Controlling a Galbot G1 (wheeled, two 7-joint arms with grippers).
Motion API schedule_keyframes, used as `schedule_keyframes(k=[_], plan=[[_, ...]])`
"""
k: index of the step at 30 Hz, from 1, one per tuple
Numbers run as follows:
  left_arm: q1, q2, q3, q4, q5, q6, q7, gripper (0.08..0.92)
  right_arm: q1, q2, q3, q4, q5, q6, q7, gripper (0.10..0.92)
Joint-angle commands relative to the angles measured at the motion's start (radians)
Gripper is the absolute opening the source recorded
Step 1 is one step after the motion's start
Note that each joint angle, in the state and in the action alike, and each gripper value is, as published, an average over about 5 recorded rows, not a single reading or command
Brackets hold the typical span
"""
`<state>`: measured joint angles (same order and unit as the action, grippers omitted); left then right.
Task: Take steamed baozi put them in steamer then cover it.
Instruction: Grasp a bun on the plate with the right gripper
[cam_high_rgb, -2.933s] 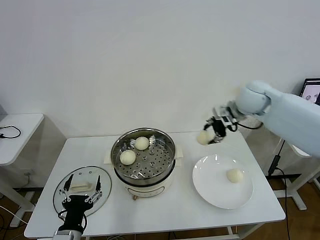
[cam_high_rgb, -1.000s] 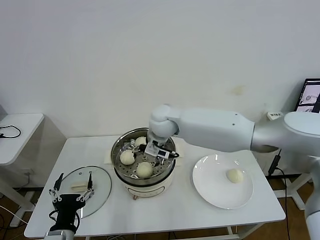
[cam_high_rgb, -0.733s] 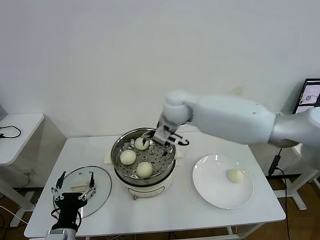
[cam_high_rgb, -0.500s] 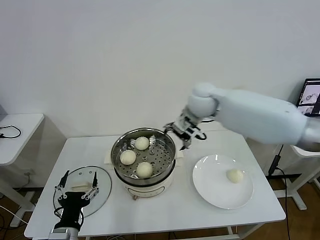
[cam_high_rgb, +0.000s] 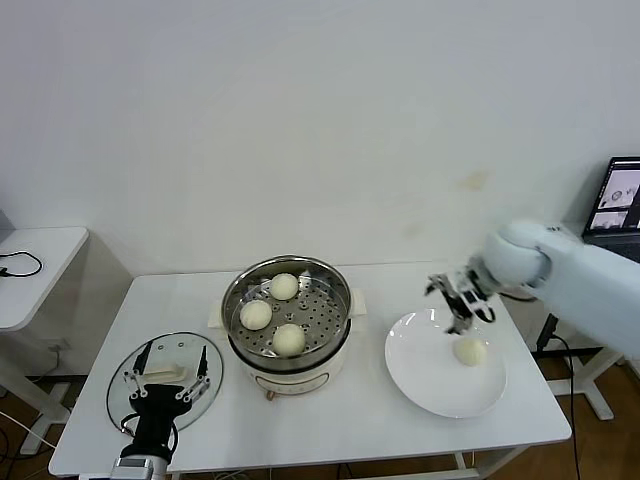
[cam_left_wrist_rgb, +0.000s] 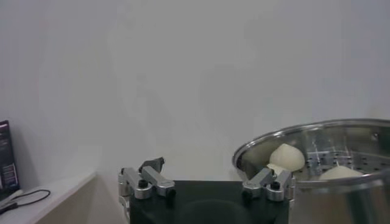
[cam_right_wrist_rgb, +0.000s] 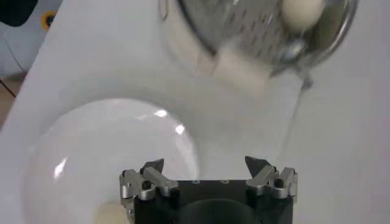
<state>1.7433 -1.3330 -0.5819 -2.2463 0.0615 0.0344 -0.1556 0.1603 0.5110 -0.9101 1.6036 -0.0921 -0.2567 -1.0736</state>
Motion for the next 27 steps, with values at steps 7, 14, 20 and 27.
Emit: schedule_keyframes(k=[7, 14, 20, 27], plan=[[0.003, -0.003, 0.010, 0.013, 0.005, -0.002, 0.001, 0.823, -0.367, -0.096, 0.244, -0.116, -0.120, -0.042, 0.021, 0.823], [0.010, -0.002, 0.001, 0.004, 0.004, 0.001, 0.004, 0.823, -0.387, 0.008, 0.284, -0.251, -0.133, -0.021, 0.042, 0.823], [0.014, -0.001, -0.011, 0.002, 0.004, 0.003, 0.004, 0.823, -0.385, 0.123, 0.297, -0.364, -0.141, -0.005, 0.058, 0.823], [0.019, -0.003, -0.020, 0.001, 0.004, 0.003, 0.004, 0.823, -0.375, 0.203, 0.300, -0.431, -0.147, 0.008, 0.064, 0.823]])
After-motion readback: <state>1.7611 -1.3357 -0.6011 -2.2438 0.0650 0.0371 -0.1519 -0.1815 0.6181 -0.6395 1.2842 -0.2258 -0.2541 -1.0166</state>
